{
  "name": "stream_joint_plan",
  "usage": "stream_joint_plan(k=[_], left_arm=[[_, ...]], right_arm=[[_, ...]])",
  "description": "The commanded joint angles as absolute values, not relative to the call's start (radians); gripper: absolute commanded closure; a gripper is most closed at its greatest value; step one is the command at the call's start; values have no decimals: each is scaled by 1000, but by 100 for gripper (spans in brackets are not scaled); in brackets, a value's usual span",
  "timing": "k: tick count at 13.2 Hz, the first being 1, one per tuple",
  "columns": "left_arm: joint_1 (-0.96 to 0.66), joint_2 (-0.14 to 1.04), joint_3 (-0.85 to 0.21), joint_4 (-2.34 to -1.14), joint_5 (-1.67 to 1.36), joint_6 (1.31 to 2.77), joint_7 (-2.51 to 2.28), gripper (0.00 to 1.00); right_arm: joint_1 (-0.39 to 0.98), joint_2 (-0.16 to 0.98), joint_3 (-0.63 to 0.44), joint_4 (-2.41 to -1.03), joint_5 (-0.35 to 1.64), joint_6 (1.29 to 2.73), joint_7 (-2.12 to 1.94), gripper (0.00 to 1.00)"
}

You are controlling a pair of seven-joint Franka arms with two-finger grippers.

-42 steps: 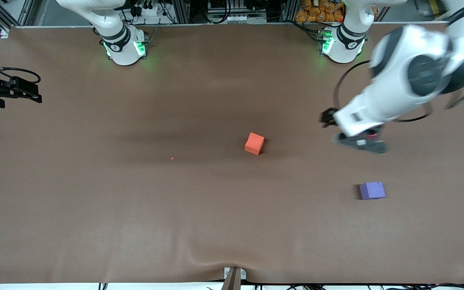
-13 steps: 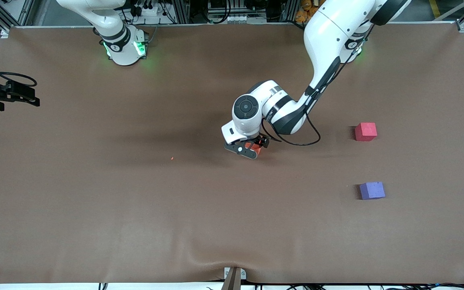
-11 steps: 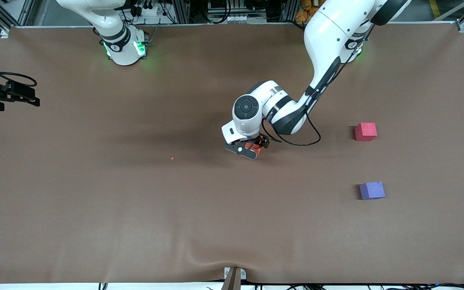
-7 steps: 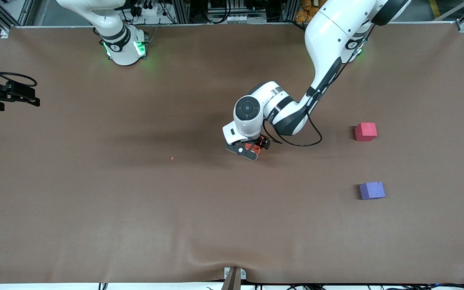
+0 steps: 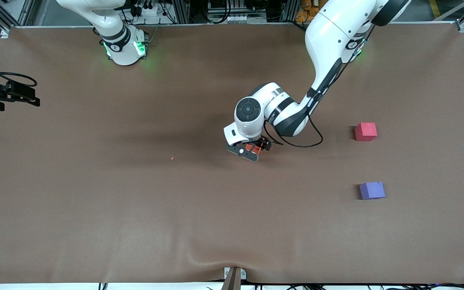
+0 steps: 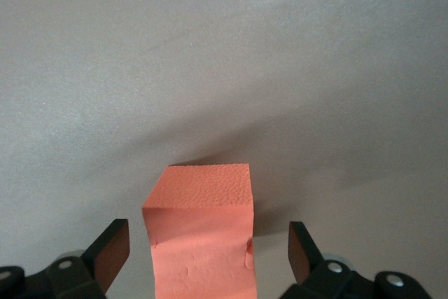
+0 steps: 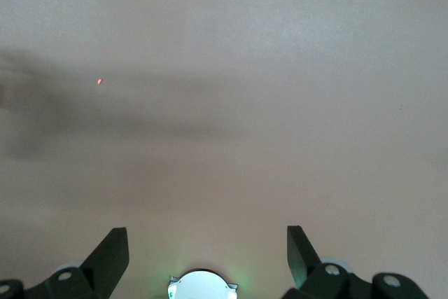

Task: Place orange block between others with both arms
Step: 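Close the left gripper on the orange cube and lift it, then carry the orange cube with the left gripper between pink and blue cubes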

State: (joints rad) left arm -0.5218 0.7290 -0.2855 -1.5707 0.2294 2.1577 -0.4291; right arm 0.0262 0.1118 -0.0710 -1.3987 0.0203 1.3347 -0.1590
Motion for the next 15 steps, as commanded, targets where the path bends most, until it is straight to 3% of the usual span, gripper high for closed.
stream_joint_plan(k=[1, 2, 3, 4, 6, 7, 11, 15], left_arm=[[-525, 756, -285, -1552, 258, 2167, -425, 0], [-523, 759, -285, -1554, 262, 2172, -425, 4], [-523, 761, -285, -1552, 264, 2174, -425, 17], [-522, 761, -282, -1552, 264, 2172, -425, 37], [-517, 755, -279, -1554, 264, 2172, -433, 85], [-509, 750, -276, -1554, 262, 2171, -436, 100], [-404, 684, -275, -1569, 264, 2148, -420, 100], [-227, 579, -285, -1575, 227, 1979, -430, 100]], right_arm=[[23, 107, -72, -1401, 34, 1330, -167, 0], [23, 106, -71, -1401, 34, 1331, -167, 0], [23, 106, -71, -1399, 34, 1331, -169, 0], [23, 106, -71, -1399, 31, 1331, -169, 0], [15, 106, -71, -1397, 29, 1331, -169, 0], [15, 106, -72, -1397, 26, 1331, -169, 0], [15, 103, -72, -1394, 20, 1330, -169, 0], [-2, 101, -71, -1394, 26, 1316, -167, 0]])
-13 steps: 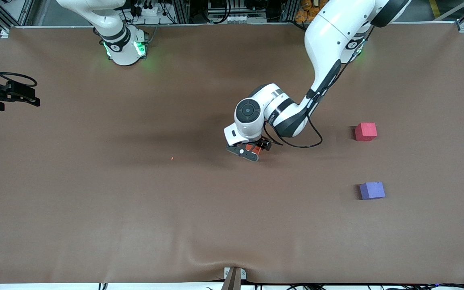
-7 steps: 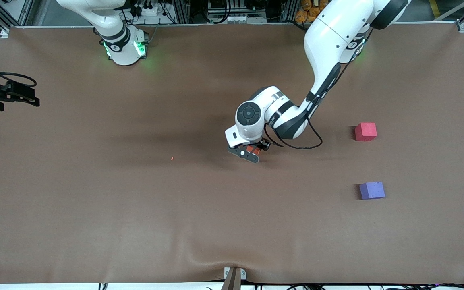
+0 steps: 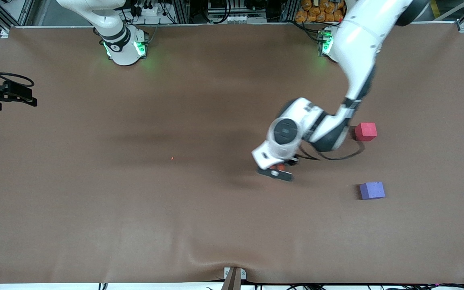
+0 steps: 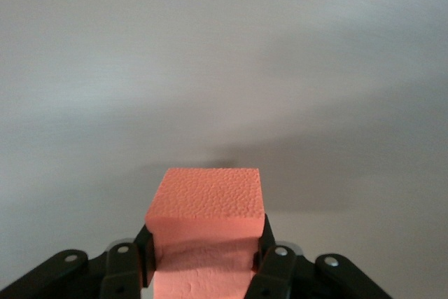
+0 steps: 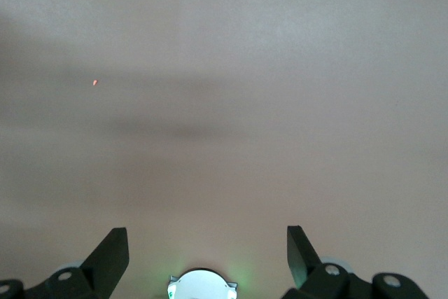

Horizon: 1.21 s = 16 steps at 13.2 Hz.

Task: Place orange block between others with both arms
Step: 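Carry the orange cube with the left gripper between pink and blue cubes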

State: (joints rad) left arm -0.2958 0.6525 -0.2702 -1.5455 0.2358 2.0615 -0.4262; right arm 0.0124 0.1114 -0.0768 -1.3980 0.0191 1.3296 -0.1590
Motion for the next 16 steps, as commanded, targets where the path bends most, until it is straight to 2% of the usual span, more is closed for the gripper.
stream_joint_plan(k=[1, 3, 7, 12, 16], left_arm=[[-169, 563, -288, -1580, 227, 1935, -423, 100], [-99, 526, -285, -1612, 224, 1899, -428, 100], [93, 488, -287, -1707, 239, 1931, -350, 100], [254, 480, -288, -1851, 239, 2143, -224, 100], [279, 482, -288, -1907, 239, 2224, -189, 100]], right_arm=[[-3, 101, -71, -1394, 26, 1315, -167, 0], [-3, 101, -72, -1394, 21, 1315, -167, 0], [-8, 104, -72, -1385, 15, 1315, -158, 0], [-21, 104, -74, -1382, 18, 1316, -158, 0], [-28, 104, -74, -1382, 15, 1316, -161, 0]])
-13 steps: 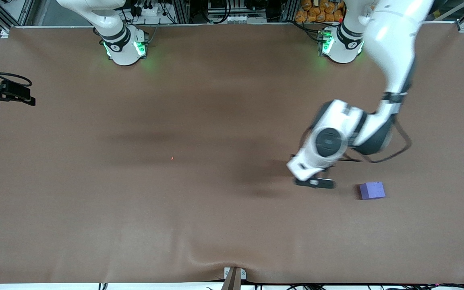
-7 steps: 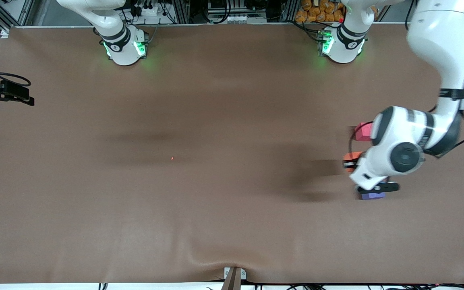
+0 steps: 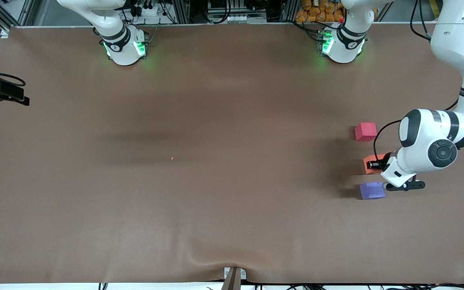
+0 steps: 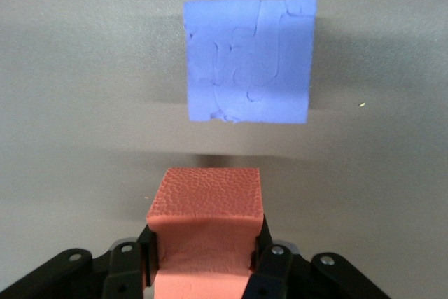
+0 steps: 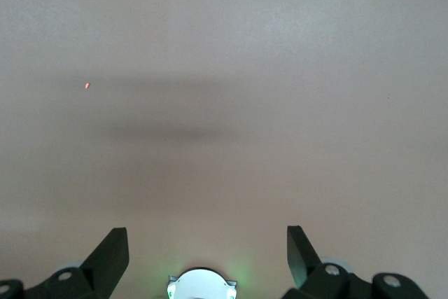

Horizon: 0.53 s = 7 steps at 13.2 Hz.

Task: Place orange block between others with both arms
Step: 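Carry the orange cube with the left gripper between pink and blue cubes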

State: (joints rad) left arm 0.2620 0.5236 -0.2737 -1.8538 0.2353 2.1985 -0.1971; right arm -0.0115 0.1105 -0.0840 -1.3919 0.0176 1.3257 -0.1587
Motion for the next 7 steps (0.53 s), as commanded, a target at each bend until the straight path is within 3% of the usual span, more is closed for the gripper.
stream_joint_plan(k=[1, 7], left_arm=[[278, 482, -288, -1913, 239, 2229, -187, 100], [279, 486, -296, -1942, 239, 2292, -132, 100]], right_arm=[[-29, 104, -74, -1382, 15, 1316, -163, 0], [-28, 106, -71, -1382, 23, 1316, -164, 0]])
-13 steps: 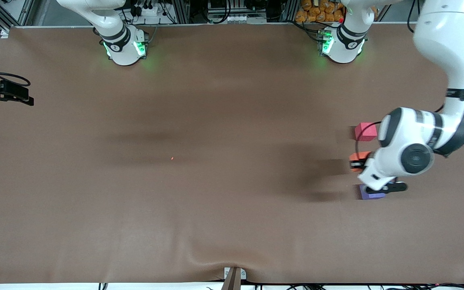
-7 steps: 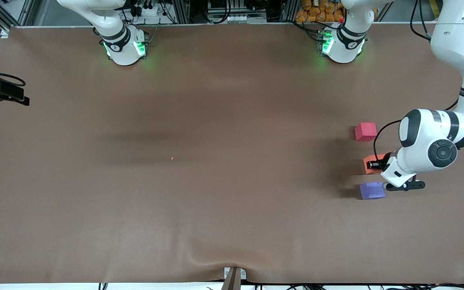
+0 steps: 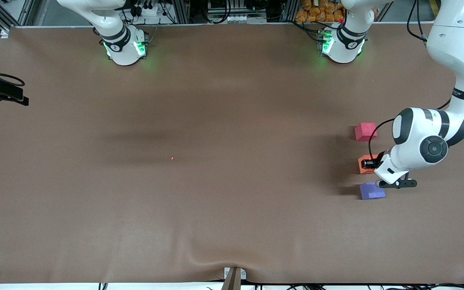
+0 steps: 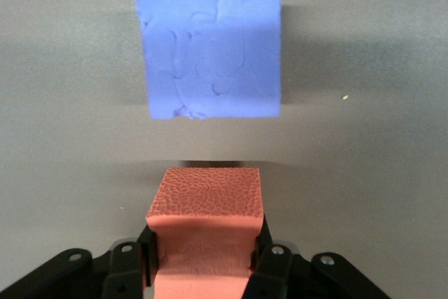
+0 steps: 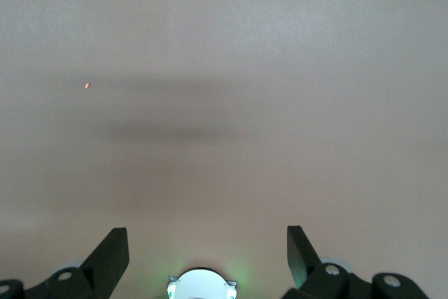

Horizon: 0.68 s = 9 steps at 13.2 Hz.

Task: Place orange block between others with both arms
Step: 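Lower the orange cube onto the table and open the left gripper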

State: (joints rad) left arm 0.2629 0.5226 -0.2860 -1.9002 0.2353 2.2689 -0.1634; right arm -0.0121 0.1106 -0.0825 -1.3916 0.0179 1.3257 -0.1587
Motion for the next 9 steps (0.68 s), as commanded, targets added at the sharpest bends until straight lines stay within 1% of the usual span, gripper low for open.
stream_joint_plan(k=[1, 9], left_arm=[[279, 486, -296, -1945, 239, 2293, -130, 100], [281, 502, -295, -1950, 239, 2312, -130, 100]], right_arm=[[-29, 106, -71, -1382, 25, 1316, -164, 0], [-28, 106, -71, -1382, 17, 1316, -167, 0]])
